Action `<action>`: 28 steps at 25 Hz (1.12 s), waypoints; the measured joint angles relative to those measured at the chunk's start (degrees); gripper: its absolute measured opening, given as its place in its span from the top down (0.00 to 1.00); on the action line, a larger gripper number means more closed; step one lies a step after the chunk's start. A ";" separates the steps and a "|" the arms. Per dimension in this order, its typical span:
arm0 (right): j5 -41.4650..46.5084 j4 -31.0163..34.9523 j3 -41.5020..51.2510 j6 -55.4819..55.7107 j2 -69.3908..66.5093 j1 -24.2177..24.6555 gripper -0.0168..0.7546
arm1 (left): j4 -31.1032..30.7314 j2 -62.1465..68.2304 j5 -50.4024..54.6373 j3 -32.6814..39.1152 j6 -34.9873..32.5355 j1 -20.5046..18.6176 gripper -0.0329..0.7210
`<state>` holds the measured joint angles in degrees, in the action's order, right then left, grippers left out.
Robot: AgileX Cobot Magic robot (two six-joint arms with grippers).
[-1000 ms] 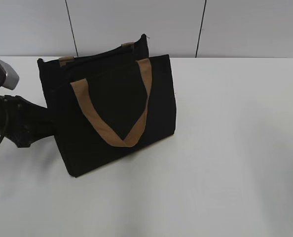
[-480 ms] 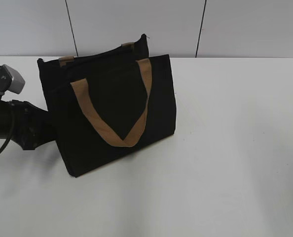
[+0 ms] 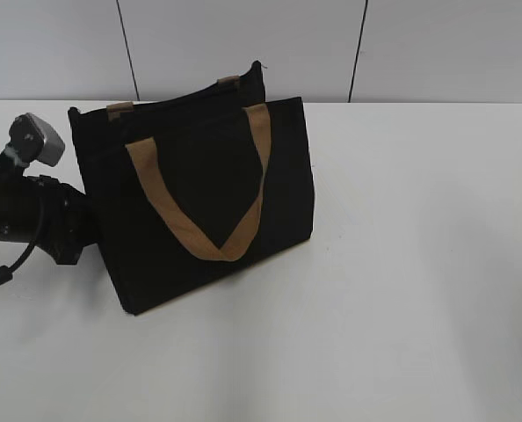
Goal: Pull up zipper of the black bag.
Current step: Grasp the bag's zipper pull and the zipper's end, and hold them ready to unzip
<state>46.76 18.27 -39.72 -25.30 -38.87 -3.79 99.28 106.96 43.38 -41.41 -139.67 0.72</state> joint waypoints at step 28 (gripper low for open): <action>10.74 16.04 -21.75 -15.32 -20.96 -0.05 0.30 | 0.02 -24.98 -16.54 8.57 6.13 0.13 0.92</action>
<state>57.50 34.31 -61.47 -40.63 -59.82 -3.84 99.30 81.98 26.84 -32.83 -133.54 0.85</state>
